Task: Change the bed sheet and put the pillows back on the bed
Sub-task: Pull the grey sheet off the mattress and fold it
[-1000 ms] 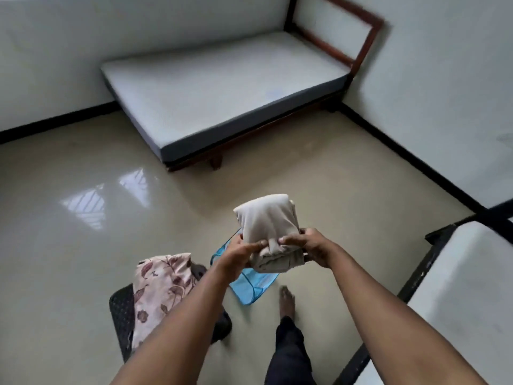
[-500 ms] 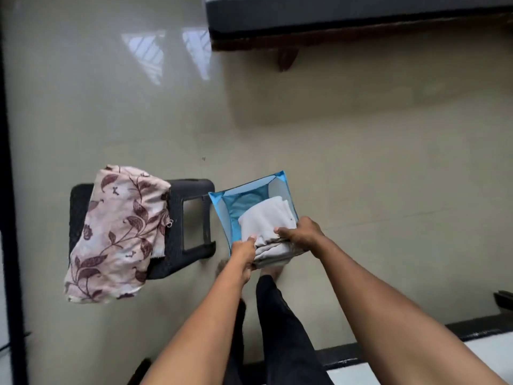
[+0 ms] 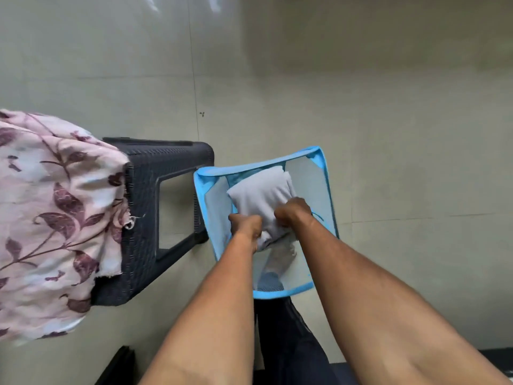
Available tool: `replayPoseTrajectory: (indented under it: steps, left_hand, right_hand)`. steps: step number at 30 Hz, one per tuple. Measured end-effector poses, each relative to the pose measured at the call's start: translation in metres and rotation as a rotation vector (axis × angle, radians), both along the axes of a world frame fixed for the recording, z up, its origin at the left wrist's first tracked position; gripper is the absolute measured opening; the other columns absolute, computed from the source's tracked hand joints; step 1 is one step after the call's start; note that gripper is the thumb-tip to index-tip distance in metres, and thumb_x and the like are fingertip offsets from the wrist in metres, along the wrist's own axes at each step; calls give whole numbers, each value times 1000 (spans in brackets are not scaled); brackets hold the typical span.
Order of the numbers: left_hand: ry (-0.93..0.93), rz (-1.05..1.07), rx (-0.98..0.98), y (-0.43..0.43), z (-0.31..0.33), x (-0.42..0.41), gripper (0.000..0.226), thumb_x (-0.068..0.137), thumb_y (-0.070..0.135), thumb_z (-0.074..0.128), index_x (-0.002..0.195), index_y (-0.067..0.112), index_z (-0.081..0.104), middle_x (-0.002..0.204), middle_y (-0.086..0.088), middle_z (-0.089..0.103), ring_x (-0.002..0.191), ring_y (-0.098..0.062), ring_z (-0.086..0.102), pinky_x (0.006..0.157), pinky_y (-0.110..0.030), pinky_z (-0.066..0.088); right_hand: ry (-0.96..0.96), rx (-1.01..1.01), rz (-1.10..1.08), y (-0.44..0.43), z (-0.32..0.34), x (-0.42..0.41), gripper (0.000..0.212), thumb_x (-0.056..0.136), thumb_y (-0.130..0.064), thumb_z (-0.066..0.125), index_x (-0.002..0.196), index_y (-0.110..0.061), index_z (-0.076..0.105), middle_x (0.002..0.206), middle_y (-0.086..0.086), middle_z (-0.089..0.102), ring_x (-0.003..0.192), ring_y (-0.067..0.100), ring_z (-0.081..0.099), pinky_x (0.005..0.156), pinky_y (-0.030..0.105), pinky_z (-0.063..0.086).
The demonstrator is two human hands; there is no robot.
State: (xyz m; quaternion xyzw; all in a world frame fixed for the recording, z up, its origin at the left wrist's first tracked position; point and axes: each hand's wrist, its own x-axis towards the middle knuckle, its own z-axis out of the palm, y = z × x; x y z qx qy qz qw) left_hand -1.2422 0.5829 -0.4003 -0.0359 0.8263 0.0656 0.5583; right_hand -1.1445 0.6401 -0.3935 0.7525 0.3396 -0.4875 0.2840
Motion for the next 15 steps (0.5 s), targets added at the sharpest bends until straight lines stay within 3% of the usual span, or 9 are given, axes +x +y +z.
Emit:
replayPoseTrajectory:
  steps: [3,6,9,15]
  left_hand:
    - [124,34,-67,5,-57,7,57,81,5,60,135,5,43,136,-20,58,123,-37,59,102,-41,51]
    - [202,-13,-45,14,-117,3,52,83,9,64,131,8,46,135,-18,59,124,-36,59,103,-39,50]
    - [282,-151,18,26,-167,-2,46,86,10,63,129,11,47,134,-16,60,124,-35,58,102,-39,47]
    - [222,-316,2,33,-200,-8,44,91,10,61,133,11,53,136,-17,58,124,-36,58,102,-38,48]
  right_hand:
    - [-3,11,-27,-1,-67,-1,58,87,-15,59,140,3,44,140,19,54,130,30,58,97,33,49]
    - [-4,-41,-49,2,-127,-3,59,88,-15,62,143,0,46,143,15,55,132,22,57,102,28,48]
    - [5,26,-112,-1,-173,-10,62,91,-12,64,147,2,40,151,16,49,140,26,50,110,31,44]
    - [3,105,-145,-14,-209,-15,58,93,-12,65,145,-1,40,148,18,52,138,33,51,107,34,44]
